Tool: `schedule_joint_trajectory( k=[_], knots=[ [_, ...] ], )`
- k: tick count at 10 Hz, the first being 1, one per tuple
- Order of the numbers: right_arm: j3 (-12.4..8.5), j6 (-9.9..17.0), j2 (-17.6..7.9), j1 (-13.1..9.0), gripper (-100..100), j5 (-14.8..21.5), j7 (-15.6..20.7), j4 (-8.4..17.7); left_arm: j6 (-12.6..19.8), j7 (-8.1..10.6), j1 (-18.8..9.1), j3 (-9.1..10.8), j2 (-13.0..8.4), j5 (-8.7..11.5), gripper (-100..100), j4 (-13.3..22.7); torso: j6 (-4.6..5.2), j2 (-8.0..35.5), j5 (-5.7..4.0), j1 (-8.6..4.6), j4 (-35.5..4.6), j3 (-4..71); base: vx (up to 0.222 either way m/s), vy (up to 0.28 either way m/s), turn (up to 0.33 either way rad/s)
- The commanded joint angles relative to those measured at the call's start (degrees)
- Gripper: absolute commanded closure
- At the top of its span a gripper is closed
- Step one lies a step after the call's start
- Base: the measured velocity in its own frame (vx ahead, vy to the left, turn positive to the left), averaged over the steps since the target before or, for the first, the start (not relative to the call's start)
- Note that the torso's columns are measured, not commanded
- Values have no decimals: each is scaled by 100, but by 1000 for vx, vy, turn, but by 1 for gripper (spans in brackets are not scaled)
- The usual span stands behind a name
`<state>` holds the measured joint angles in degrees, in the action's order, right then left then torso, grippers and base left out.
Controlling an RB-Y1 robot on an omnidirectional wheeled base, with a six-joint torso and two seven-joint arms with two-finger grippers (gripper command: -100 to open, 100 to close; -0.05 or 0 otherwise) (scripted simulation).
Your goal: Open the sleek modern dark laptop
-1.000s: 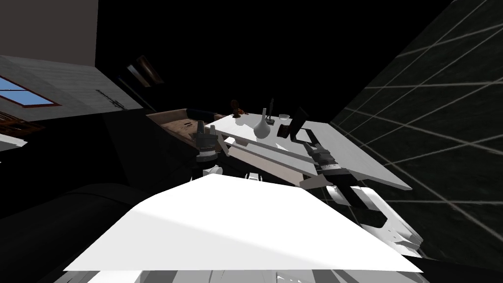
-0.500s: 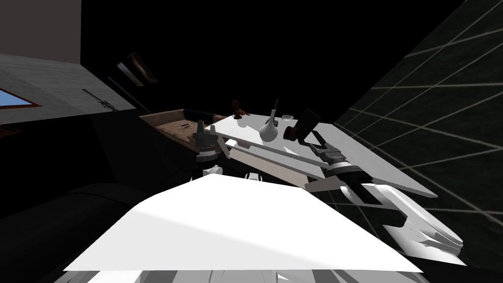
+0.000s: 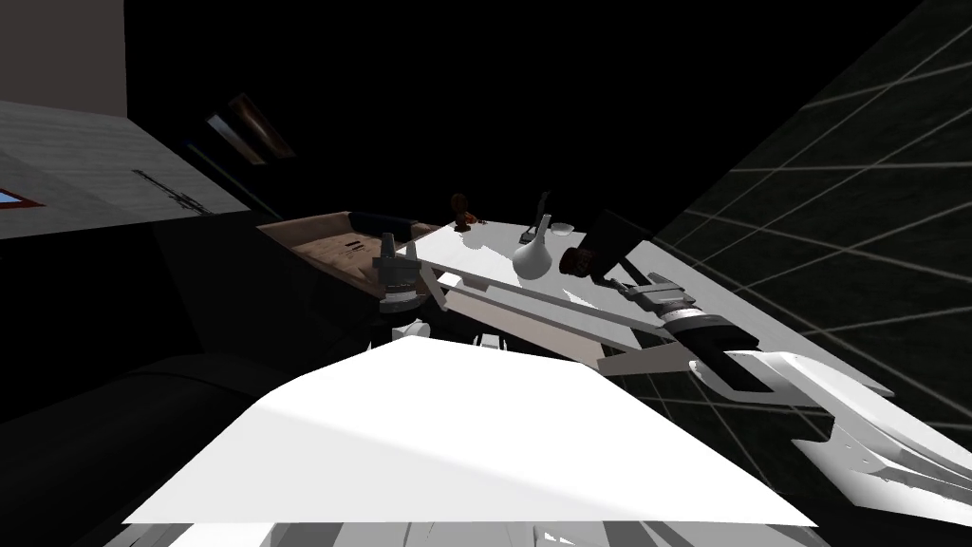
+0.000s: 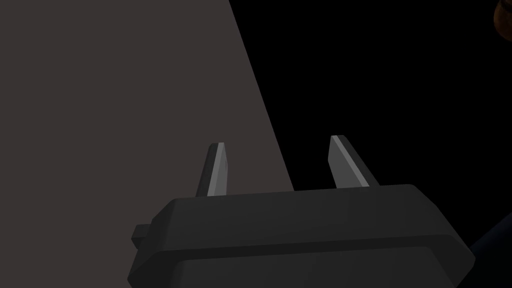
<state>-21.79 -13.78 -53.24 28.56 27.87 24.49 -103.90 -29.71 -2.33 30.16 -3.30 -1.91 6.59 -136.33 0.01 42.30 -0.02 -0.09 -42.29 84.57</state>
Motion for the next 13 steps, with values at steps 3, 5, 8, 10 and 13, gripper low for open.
schedule_joint_trajectory(
  k=[3, 5, 8, 10, 13],
  knots=[
    [-192, 302, -689, -142, -100, 513, 278, 584, 0, 0, 0, 0, 0, 0, 0, 0, -1, 0, 3, 13, 0, -1, 71, 135, -47],
    [-257, 376, -931, -158, -100, 639, 342, 720, 0, 0, 0, 0, 0, 0, 0, 0, -1, -13, 5, 17, 4, 7, 93, 141, -44],
    [-426, 563, -1432, -197, -100, 967, 510, 1060, 0, 0, 0, 0, 0, 0, 0, 0, 1, 4, 0, 7, -2, -4, 65, 129, -50],
    [-513, 658, -1689, -215, -100, 1135, 596, 1226, 0, 0, 0, 0, 0, 0, 0, 0, -1, 1, 5, 17, 0, -2, 57, 136, -41],
    [-611, 760, -1983, -232, -100, 1324, 694, 1399, 0, 0, 0, 0, 0, 0, 0, 0, 0, 0, -3, -5, 0, -1, 48, 85, -30]
  ],
)
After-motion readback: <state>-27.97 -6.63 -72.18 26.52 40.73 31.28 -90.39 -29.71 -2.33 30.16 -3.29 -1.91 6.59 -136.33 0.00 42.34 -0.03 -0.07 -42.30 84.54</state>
